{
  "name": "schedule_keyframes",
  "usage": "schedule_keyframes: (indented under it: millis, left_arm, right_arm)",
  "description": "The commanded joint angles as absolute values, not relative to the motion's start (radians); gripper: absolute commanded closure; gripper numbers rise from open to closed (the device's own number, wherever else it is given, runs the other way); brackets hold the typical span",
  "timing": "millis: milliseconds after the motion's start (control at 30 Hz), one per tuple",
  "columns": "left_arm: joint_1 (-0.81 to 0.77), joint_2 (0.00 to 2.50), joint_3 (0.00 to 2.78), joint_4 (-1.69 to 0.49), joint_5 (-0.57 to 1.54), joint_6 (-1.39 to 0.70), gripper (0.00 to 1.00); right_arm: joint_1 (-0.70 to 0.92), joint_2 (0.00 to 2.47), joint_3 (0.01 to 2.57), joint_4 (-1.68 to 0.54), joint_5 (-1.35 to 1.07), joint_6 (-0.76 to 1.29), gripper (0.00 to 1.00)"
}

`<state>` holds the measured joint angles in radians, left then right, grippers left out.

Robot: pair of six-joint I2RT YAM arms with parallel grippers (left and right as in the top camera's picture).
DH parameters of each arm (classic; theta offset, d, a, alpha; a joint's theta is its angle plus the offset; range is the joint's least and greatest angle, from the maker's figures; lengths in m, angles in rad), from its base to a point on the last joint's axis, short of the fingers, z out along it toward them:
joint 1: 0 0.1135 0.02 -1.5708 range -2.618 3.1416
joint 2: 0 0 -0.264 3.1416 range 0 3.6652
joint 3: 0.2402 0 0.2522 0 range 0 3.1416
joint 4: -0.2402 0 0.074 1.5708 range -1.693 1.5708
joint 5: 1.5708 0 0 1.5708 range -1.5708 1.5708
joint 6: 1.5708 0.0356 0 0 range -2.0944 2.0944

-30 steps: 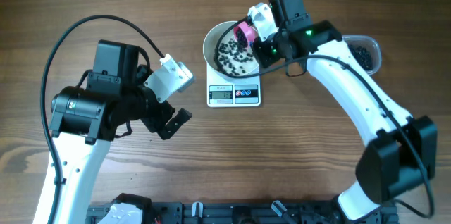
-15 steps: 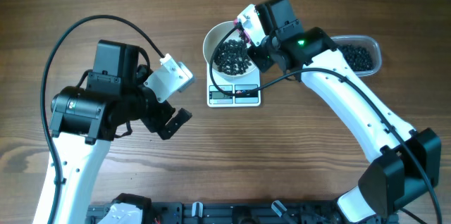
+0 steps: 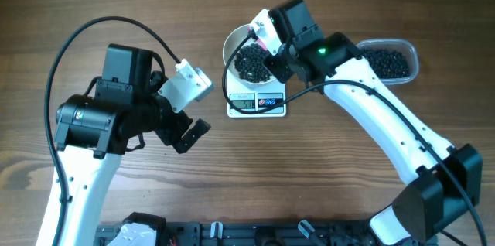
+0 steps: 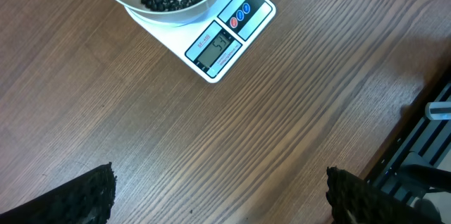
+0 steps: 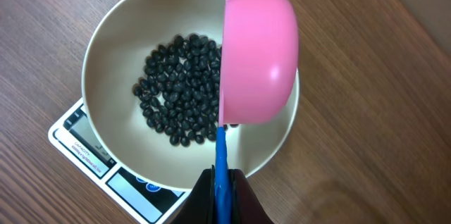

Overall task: Scoop item into bowl and weigh 150g on scale
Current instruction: 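Tip the scoop to pour beans into the white bowl, then return the empty scoop right into the bean tub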

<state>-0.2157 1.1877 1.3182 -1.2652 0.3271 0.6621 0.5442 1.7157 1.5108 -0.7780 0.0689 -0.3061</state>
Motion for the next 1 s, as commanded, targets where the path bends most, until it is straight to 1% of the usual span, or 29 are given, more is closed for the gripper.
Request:
schedule_keyframes:
  millis: [0,167,267,367,500,667,967]
  left_arm:
    - [-0.209,1.188,1.330,-1.265,0.328,0.681,0.00]
    - [-0.209,1.188,1.330,-1.265,0.328,0.680,0.00]
    - [-0.209,1.188,1.330,-1.265,0.328,0.681,0.00]
    - [-0.209,1.188,1.330,-1.265,0.328,0.680,0.00]
    - [-0.209,1.188,1.330,-1.265,0.328,0.681,0.00]
    - [-0.209,1.188,1.330,-1.265,0.328,0.681,0.00]
    - [-0.209,1.188,1.330,-1.265,0.328,0.681,0.00]
  right_arm:
    - [0.499,1.633,1.566,-0.776,0.065,-0.223,0.96]
    - [0.363,1.548,1.571,-0.825,0.066,-0.137,0.95]
    - [0.209,1.520,1.571,-0.904,0.065,-0.075,0.96]
    - [0.074,1.529,1.566,-0.990,0.074,-0.079,0.96]
    - [-0.050,1.575,1.545,-1.071,0.074,-0.109,0.96]
    - [-0.113,1.685,1.518,-1.125,0.082,-0.117,0.96]
    - [-0.115,1.874,1.481,-1.109,0.123,-0.132,0.96]
